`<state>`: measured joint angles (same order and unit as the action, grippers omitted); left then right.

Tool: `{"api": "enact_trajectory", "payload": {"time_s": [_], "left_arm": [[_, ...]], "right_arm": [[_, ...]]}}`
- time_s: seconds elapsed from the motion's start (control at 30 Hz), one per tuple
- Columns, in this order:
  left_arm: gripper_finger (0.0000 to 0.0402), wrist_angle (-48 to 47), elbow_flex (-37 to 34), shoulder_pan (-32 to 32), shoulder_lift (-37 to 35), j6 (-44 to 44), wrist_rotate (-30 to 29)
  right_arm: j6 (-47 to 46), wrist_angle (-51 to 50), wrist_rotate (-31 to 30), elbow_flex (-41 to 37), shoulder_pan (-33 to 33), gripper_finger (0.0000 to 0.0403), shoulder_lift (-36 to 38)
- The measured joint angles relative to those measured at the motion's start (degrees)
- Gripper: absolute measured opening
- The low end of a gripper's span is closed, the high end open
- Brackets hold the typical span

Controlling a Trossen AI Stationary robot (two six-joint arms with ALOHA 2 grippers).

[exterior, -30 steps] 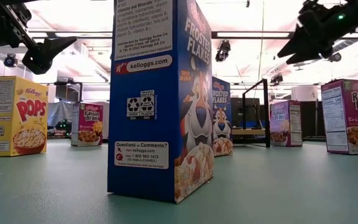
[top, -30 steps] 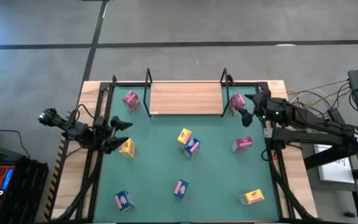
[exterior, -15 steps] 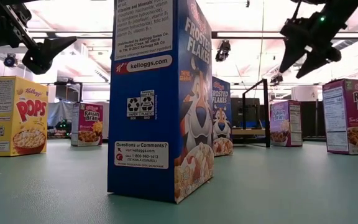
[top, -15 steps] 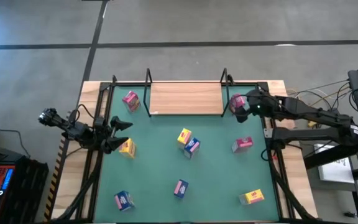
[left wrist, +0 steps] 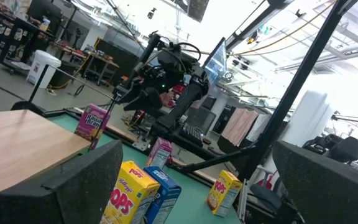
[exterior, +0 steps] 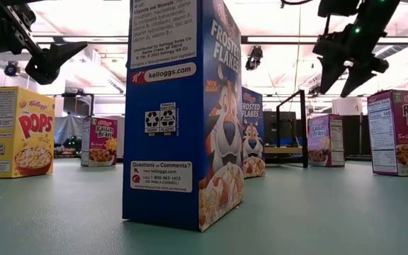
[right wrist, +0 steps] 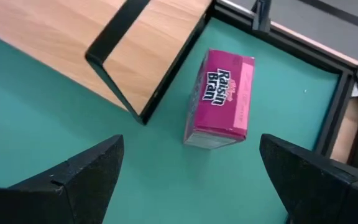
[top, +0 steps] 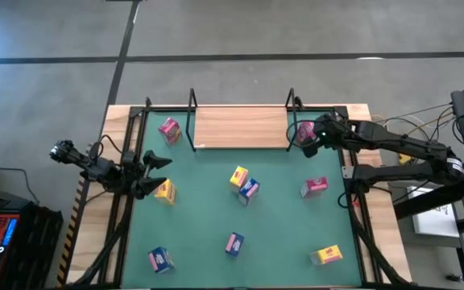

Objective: Stack cereal on shelf
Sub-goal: Put the top right pink cereal box on the shelf

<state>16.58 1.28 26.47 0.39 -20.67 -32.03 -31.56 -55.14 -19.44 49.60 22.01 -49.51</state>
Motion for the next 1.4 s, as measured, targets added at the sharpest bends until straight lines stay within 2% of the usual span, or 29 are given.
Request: {"api": "enact_trajectory", "payload": {"time_s": [0.17, 0.4, 0.93, 1.4], "left_arm": [[0.0398, 0.0, 0.0, 0.0, 0.0, 0.0, 0.0], [0.0398, 0.0, 0.0, 0.0, 0.0, 0.0, 0.0], [0.0398, 0.0, 0.0, 0.0, 0.0, 0.0, 0.0], [0.0398, 0.0, 0.0, 0.0, 0.0, 0.0, 0.0]], "right_arm": [[3.0, 1.9, 1.4, 1.4, 0.7, 0.0397, -0.9], [-2.0, 0.4, 1.5, 1.8, 5.2, 0.0397, -2.9], [-1.5, 2.1, 9.4, 1.7, 15.6, 0.0396, -11.4], [-1.6, 4.8, 6.9, 1.8, 16.0, 0.0395, -16.1]]}}
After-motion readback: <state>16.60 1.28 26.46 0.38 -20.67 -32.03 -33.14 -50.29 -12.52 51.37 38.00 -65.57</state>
